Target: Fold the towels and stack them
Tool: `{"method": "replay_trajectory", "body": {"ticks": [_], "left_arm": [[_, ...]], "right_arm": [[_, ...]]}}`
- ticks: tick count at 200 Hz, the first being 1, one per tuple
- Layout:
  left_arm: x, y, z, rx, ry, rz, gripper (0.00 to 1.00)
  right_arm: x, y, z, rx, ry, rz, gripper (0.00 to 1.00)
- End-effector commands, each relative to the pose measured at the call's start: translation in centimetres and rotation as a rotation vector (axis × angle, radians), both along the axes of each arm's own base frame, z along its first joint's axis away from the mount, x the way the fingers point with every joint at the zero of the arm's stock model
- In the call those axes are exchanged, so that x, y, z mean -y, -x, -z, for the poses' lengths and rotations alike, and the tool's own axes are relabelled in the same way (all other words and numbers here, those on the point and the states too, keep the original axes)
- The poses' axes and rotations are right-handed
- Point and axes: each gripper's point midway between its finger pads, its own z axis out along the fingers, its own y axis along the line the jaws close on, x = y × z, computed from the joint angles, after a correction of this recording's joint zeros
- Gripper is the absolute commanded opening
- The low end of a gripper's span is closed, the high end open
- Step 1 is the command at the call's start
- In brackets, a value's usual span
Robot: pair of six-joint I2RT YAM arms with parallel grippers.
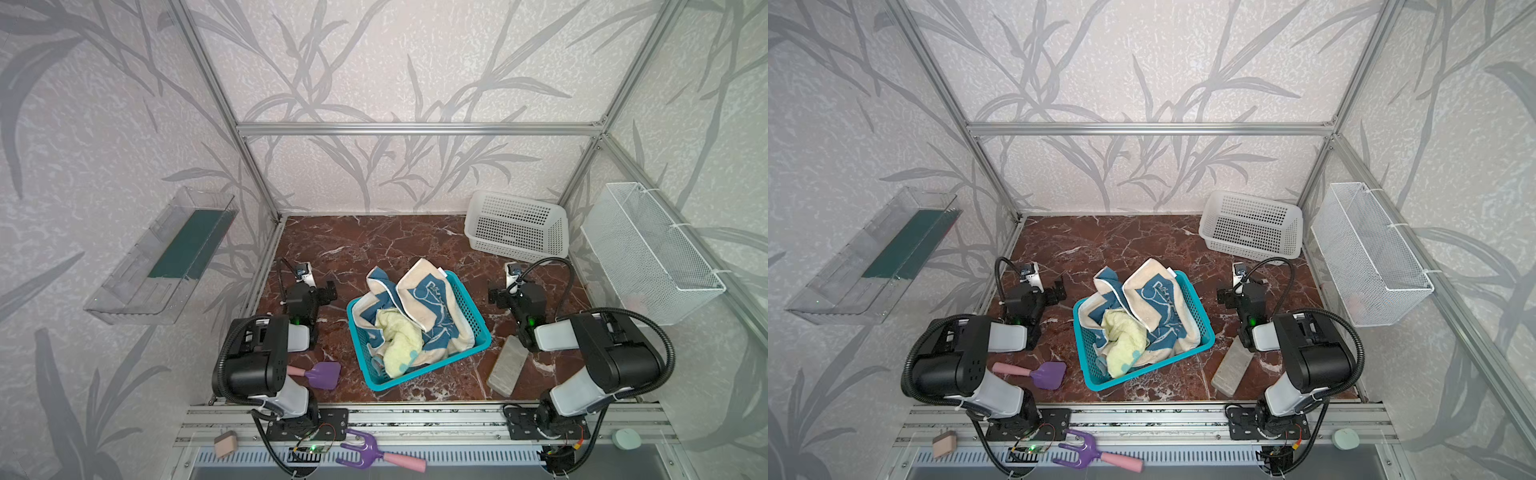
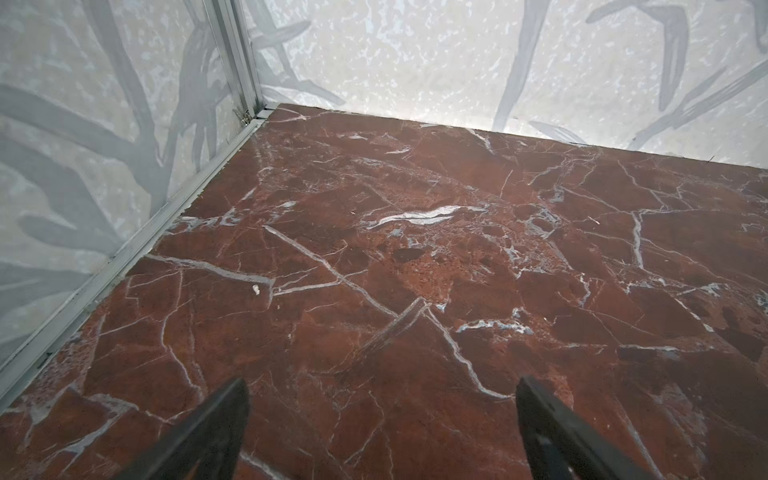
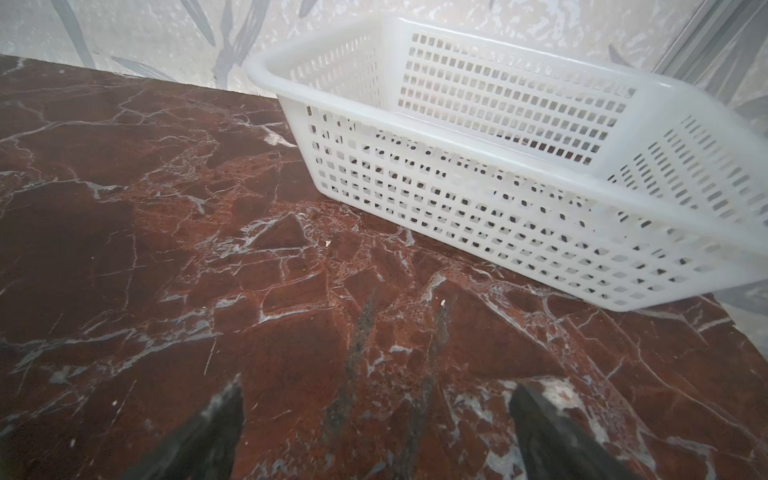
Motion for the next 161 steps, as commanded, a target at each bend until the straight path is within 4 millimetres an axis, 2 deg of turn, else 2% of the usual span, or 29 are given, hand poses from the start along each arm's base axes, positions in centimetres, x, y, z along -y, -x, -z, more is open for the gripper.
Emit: {"method": "replay_trajectory", "body": {"ticks": [1,161], "left_arm": [[0.02,-0.67,-0.79,0.021,-0.024,0.009,0.99],[0.02,-0.69,-0.81,0.022,-0.018,0.011,0.99]], "right_arm": [[0.26,-0.65,-1.29,0.036,-0.005,0.009,0.99],[0.20,-0.67,-1.31,0.036,-0.009,0.007,0.99]]}}
